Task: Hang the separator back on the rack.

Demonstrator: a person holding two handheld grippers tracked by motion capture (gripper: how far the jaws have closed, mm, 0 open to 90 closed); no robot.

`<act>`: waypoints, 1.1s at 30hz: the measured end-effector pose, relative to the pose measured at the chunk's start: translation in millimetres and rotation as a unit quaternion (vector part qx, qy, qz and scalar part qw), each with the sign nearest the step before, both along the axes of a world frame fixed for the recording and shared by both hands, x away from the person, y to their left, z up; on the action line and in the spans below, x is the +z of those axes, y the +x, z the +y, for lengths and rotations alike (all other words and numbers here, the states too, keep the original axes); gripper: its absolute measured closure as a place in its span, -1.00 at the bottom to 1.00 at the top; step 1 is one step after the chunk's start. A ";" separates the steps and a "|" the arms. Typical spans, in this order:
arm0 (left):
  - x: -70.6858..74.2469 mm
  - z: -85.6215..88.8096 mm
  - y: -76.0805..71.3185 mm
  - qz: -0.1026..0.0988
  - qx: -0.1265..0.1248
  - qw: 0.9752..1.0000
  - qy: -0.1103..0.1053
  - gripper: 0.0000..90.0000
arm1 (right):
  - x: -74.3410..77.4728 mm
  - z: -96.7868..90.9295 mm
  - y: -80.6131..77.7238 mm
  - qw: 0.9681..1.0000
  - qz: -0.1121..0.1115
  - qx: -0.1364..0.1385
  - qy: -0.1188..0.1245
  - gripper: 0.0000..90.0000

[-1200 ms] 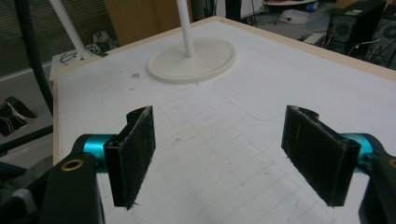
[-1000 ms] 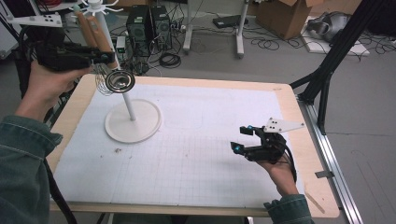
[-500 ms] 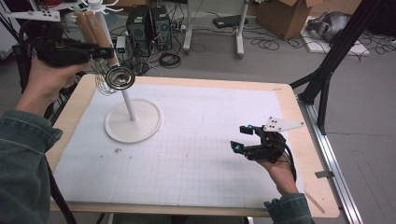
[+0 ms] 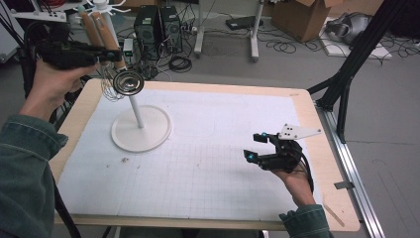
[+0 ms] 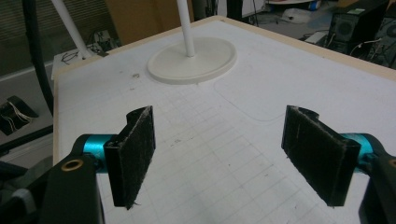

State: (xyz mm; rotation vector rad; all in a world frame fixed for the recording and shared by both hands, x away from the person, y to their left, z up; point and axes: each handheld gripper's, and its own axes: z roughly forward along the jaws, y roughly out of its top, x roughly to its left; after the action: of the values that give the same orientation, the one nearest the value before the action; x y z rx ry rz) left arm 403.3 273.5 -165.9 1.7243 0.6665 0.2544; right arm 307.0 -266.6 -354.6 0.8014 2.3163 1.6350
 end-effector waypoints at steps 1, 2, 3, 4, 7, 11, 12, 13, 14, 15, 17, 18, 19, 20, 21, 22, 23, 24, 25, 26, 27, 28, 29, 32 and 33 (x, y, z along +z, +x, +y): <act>-1.0 0.0 -0.1 0.001 0.002 1.000 0.001 0.60 | -0.1 0.5 0.1 1.000 -0.001 0.001 0.001 -0.44; -1.7 0.5 -0.2 0.002 0.003 1.000 0.000 0.60 | 0.1 0.7 -0.3 1.000 0.001 0.001 0.000 -0.44; -2.3 0.9 -0.2 0.003 0.003 1.000 -0.001 0.60 | 0.1 0.7 -0.1 1.000 -0.001 0.001 0.000 -0.44; -3.1 1.5 0.0 0.004 0.005 1.000 -0.003 0.60 | 0.1 0.7 0.0 1.000 -0.002 0.001 0.001 -0.44; -4.5 2.8 -0.8 0.003 0.008 1.000 -0.004 0.59 | 0.2 0.5 0.0 1.000 -0.002 0.000 0.001 -0.44; -4.5 2.7 -2.8 0.003 0.014 1.000 -0.001 0.59 | 0.3 1.5 0.3 1.000 -0.002 0.002 0.001 -0.44; -4.5 2.7 -3.4 0.003 0.016 1.000 0.000 0.59 | 0.5 1.7 0.3 1.000 -0.002 0.001 0.001 -0.44; -4.8 2.5 -4.6 0.001 0.021 1.000 -0.002 0.59 | 0.8 2.0 0.1 1.000 -0.001 0.002 0.002 -0.44; -5.2 2.8 -5.1 0.000 0.021 1.000 -0.002 0.59 | 1.1 2.1 0.4 1.000 -0.003 0.002 0.002 -0.44; -5.7 2.7 -6.1 0.000 0.021 1.000 -0.005 0.59 | 1.4 2.4 0.2 1.000 -0.002 0.002 0.003 -0.44; -6.7 2.9 -8.4 -0.005 0.027 1.000 -0.005 0.58 | 1.9 2.5 0.4 1.000 -0.006 0.002 0.003 -0.44; -7.0 2.9 -9.7 -0.006 0.029 1.000 -0.006 0.58 | 2.1 2.5 0.2 1.000 -0.005 0.002 0.003 -0.44; -7.2 3.0 -10.5 -0.006 0.031 0.999 -0.006 0.58 | 2.5 2.5 0.0 1.000 -0.004 0.002 0.002 -0.44; -7.2 2.9 -11.6 -0.010 0.034 0.999 -0.004 0.57 | 2.7 2.6 0.1 1.000 -0.005 0.003 0.003 -0.44; -7.0 2.8 -12.7 -0.013 0.037 0.999 0.000 0.57 | 2.8 2.7 0.2 1.000 -0.006 0.003 0.003 -0.44; -6.9 3.0 -13.8 -0.014 0.039 0.999 0.002 0.56 | 3.0 2.9 0.1 1.000 -0.006 0.004 0.003 -0.44; -6.8 3.1 -14.5 -0.015 0.041 0.999 0.004 0.55 | 3.2 3.1 -0.1 1.000 -0.006 0.003 0.004 -0.44; -6.8 3.0 -15.1 -0.015 0.043 0.999 0.005 0.53 | 3.5 3.3 -0.2 1.000 -0.005 0.003 0.004 -0.44; -6.9 3.1 -16.2 -0.015 0.045 0.999 0.006 0.52 | 3.5 3.5 0.1 1.000 -0.007 0.004 0.004 -0.44; -7.1 3.1 -17.0 -0.016 0.046 0.999 0.004 0.51 | 3.7 3.9 -0.1 1.000 -0.005 0.004 0.004 -0.44; -7.1 3.2 -17.8 -0.017 0.048 0.999 0.005 0.49 | 3.7 4.4 0.2 1.000 -0.007 0.004 0.003 -0.44; -7.1 3.3 -19.0 -0.018 0.051 0.999 0.007 0.48 | 3.9 4.7 0.0 1.000 -0.004 0.005 0.003 -0.44; -7.2 4.0 -20.1 -0.020 0.054 0.998 0.010 0.47 | 4.1 5.0 0.1 1.000 -0.004 0.006 0.003 -0.44; -7.2 5.5 -23.5 -0.025 0.060 0.998 0.013 0.44 | 4.6 5.7 0.9 1.000 -0.006 0.007 0.003 -0.44; -7.3 5.7 -24.6 -0.024 0.062 0.998 0.011 0.43 | 4.8 6.0 1.0 1.000 -0.006 0.007 0.002 -0.44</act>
State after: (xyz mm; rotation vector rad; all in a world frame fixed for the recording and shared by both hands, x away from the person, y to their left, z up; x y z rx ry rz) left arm 378.7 279.2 -173.2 1.6954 0.7388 0.3907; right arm 308.0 -260.6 -349.8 0.7766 2.3158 1.6469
